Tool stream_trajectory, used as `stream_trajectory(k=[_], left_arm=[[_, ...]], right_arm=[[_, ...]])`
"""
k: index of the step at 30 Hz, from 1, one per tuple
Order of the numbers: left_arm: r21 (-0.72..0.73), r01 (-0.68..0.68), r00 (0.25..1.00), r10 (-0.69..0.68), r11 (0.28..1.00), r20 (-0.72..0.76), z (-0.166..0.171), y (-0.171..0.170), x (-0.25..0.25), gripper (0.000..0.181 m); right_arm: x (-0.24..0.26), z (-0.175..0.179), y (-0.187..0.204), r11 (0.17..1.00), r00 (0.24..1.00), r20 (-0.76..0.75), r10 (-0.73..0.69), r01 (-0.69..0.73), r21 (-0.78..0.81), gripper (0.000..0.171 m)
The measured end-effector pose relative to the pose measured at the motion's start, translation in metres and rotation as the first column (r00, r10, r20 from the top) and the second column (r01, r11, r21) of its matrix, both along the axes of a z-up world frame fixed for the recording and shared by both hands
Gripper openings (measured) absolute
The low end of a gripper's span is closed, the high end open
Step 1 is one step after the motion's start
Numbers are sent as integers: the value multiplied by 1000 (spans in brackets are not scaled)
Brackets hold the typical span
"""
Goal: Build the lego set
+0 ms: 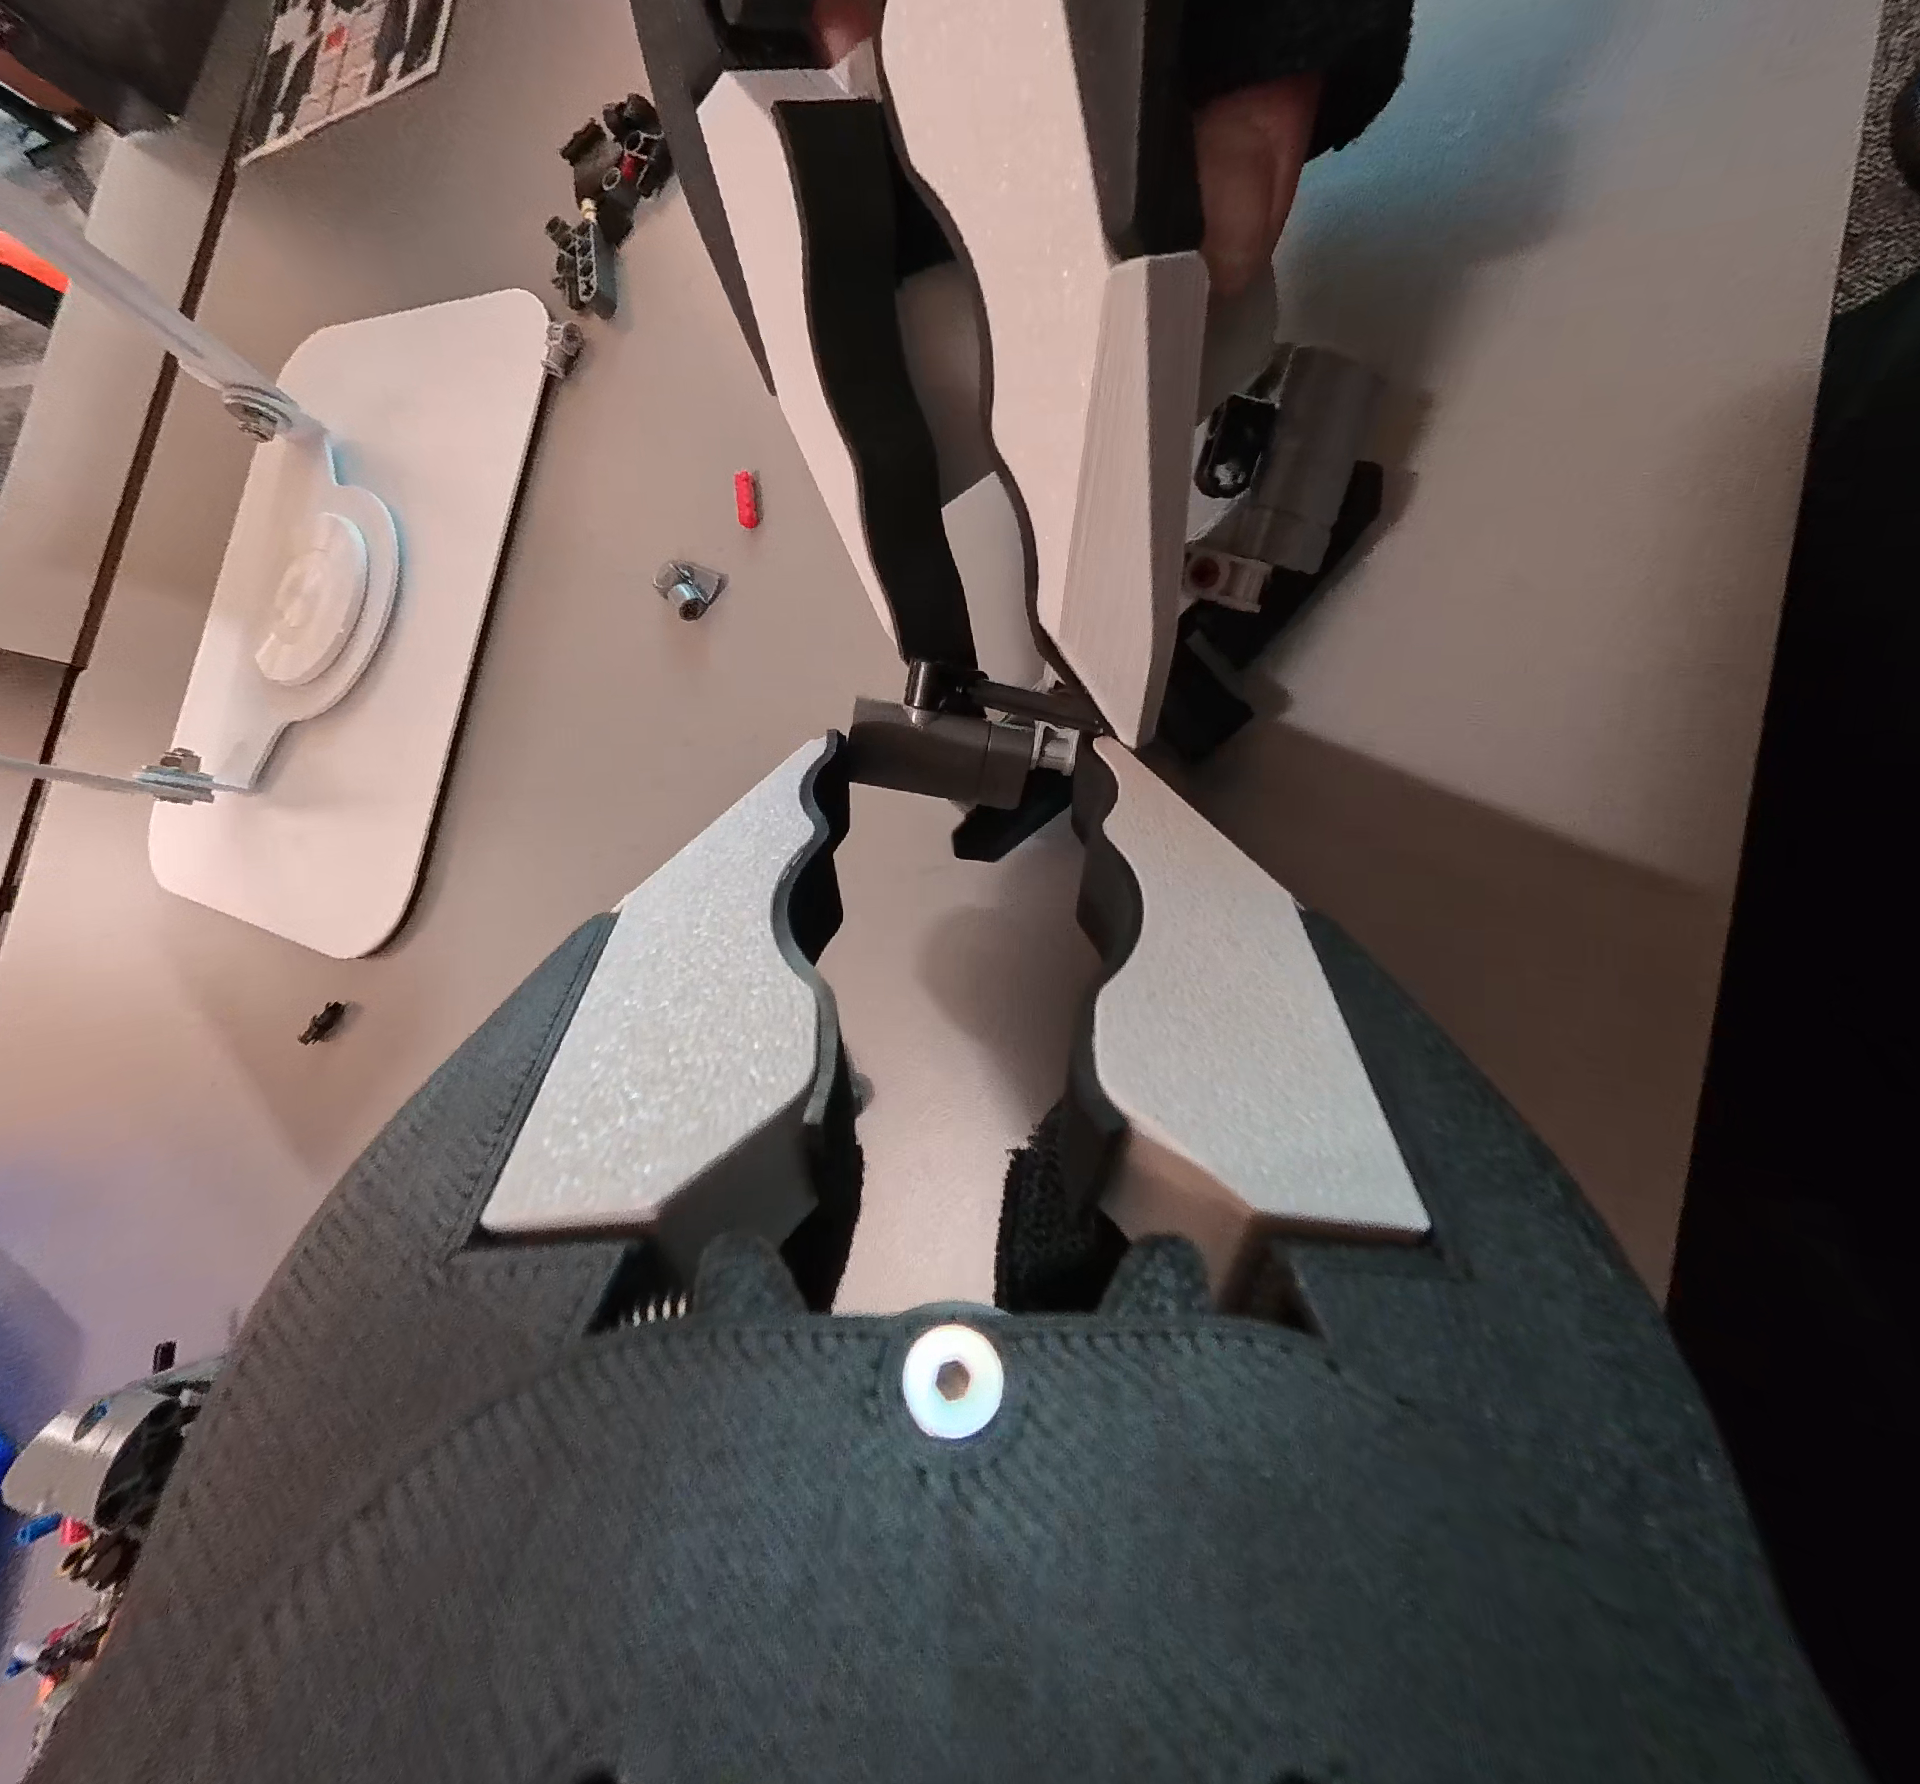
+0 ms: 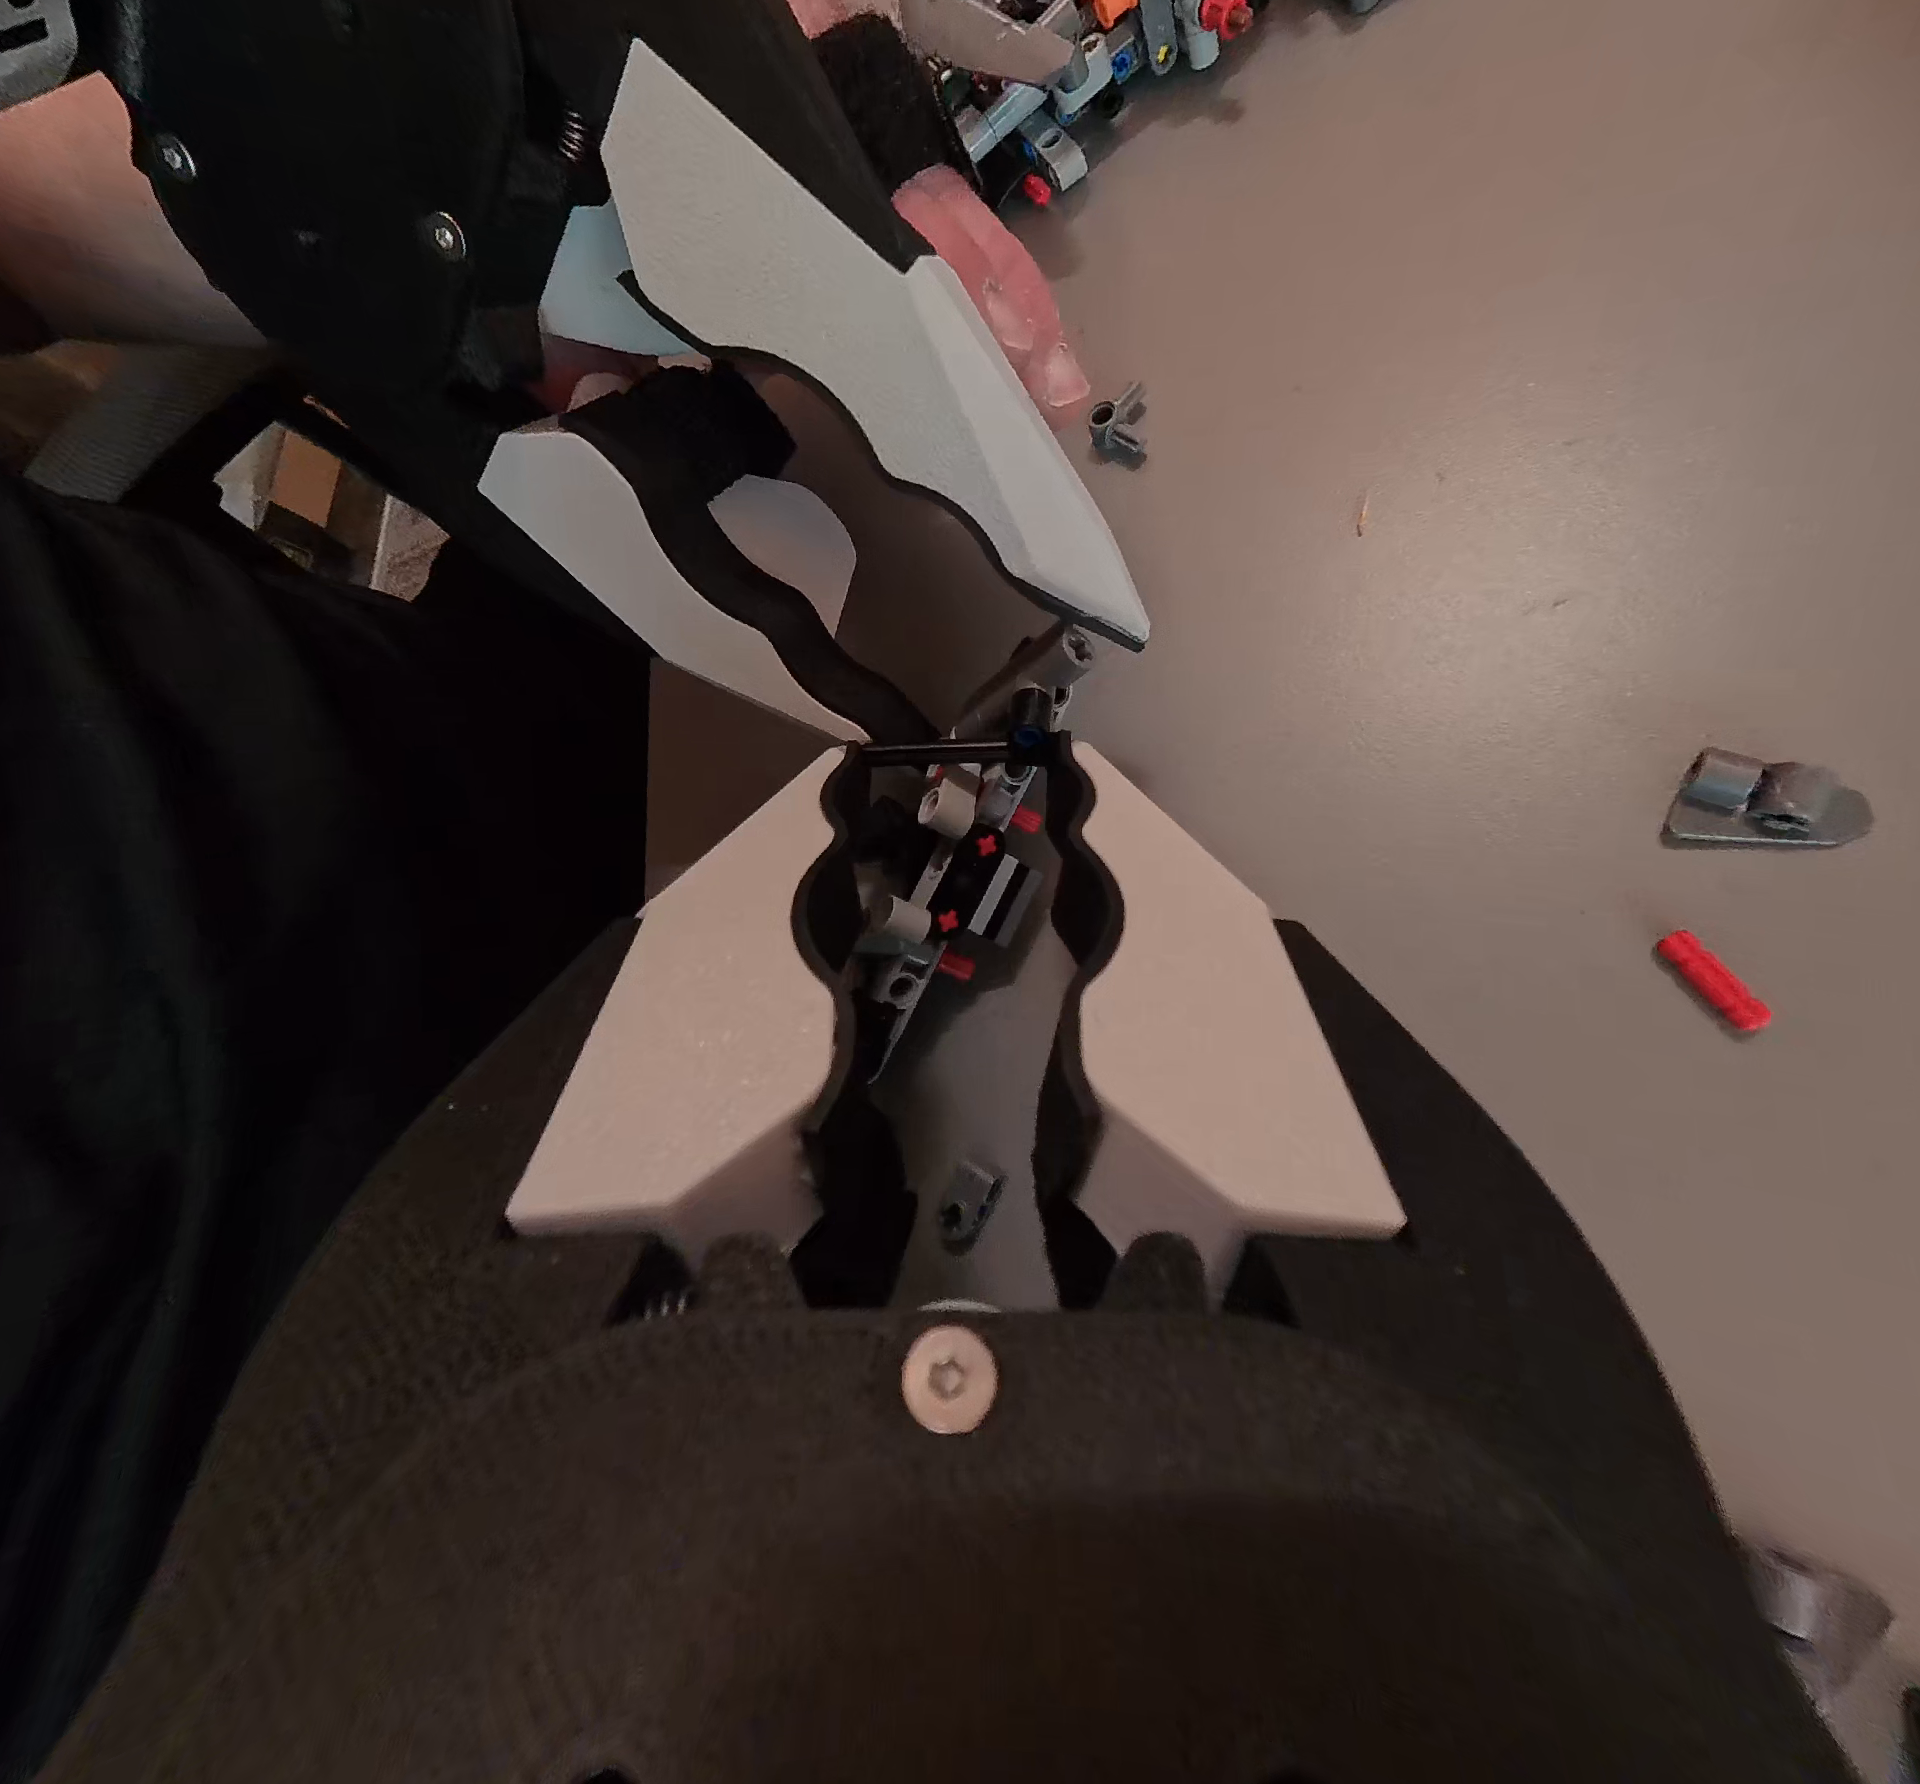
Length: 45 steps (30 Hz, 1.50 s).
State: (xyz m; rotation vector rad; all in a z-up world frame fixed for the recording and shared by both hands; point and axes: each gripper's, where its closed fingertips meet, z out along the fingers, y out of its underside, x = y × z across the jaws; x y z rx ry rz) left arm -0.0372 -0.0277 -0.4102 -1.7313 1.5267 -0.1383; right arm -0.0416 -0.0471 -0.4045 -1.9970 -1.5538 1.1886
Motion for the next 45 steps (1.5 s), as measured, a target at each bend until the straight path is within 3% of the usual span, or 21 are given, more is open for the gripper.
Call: stream_trajectory(k=[6, 8, 21, 22, 24, 26, 30, 33, 40, 45], left_arm=[[-7, -13, 1000, 13, 1000, -2, 1, 3, -2, 42], [-1, -28, 1000, 28, 1000, 8, 4, 4, -1, 42], [26, -25, 1000, 25, 999, 4, 1, -2, 2, 42], [24, -13, 1000, 13, 1000, 12, 2, -4, 4, 42], [27, -15, 1000, 15, 1000, 17, 4, -6, 6, 42], [39, -20, 1000, 20, 999, -3, 2, -5, 5, 42], [24, -44, 999, 44, 999, 26, 4, -2, 4, 42], [14, -46, 998, 46, 999, 32, 4, -3, 4, 42], [21, -39, 999, 38, 999, 22, 3, -6, 8, 42], [26, -44, 998, 43, 999, 35, 5, -6, 10, 42]], right_arm=[[-2, 3, 2, 998, 999, -31, -21, 19, -52, 34], [-3, 8, 2, 999, 998, -60, -36, 33, -42, 43], [1, 10, 2, 993, 989, -109, -98, 105, 61, 32], [2, 9, 6, 989, 987, -109, -116, 125, 82, 17], [4, 10, 9, 987, 983, -127, -133, 143, 71, 9], [4, 7, 10, 983, 985, -103, -138, 149, 108, 10], [7, 18, 14, 987, 976, -164, -145, 154, 45, 32], [10, 17, 0, 996, 985, -162, -65, 72, 42, 47], [8, 11, -2, 993, 989, -139, -46, 60, 99, 35], [10, 10, -9, 993, 990, -141, 5, 11, 114, 50]])
